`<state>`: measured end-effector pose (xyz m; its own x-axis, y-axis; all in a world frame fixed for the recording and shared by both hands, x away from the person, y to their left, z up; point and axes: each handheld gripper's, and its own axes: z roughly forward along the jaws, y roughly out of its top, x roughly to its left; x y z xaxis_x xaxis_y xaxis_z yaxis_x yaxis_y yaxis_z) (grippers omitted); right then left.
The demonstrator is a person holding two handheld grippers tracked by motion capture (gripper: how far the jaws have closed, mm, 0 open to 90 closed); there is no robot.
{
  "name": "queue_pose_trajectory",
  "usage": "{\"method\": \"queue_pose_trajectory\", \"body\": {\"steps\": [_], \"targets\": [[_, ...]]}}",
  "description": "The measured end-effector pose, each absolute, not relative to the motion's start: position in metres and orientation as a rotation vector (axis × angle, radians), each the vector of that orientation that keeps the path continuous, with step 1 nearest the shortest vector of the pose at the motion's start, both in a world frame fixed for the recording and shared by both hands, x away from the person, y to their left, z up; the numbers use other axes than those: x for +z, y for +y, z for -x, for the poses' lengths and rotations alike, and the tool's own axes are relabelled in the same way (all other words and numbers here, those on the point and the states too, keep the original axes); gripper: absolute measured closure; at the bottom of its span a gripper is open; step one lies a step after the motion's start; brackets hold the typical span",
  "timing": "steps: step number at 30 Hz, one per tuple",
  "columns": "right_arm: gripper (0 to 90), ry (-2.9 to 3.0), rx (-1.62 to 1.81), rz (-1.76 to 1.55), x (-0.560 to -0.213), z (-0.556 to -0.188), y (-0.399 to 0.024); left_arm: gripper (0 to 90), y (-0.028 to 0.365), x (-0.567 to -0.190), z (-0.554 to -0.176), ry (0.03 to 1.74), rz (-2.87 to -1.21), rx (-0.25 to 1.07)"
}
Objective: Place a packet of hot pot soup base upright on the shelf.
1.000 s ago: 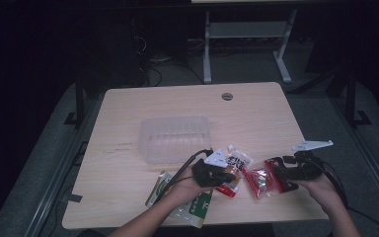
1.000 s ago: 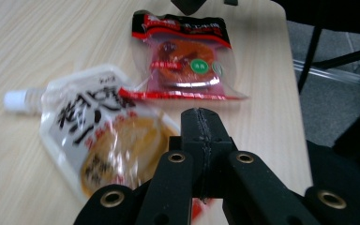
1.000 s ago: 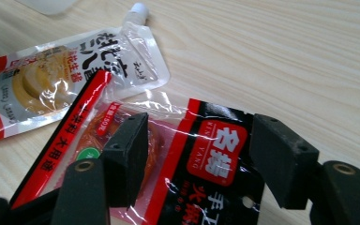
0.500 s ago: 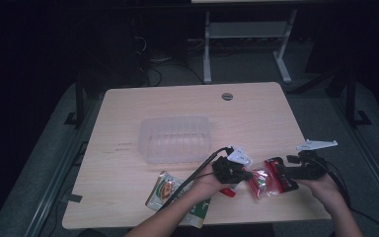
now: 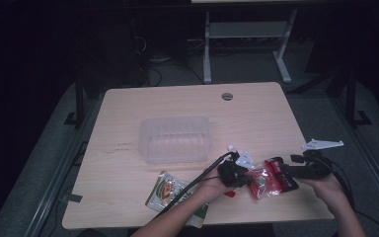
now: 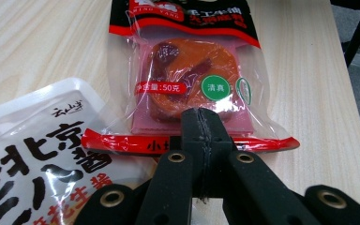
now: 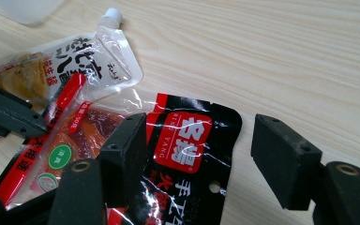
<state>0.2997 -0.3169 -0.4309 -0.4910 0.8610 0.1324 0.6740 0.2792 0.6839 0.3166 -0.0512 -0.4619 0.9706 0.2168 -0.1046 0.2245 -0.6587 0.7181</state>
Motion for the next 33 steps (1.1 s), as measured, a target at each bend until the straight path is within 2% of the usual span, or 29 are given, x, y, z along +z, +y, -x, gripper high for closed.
{"method": "queue_pose_trajectory", "body": {"steps": [18,33], "targets": [[29.6,2.29,1.1,-1.473,-0.428,-0.293,-0.329,89.8,-0.051,-0.469,-0.315,0.341,-2.34,-0.013],[28.9,2.379,1.109,-1.506,-0.446,-0.284,-0.331,89.9,-0.051,-0.468,-0.315,0.332,-2.354,0.001]]}}
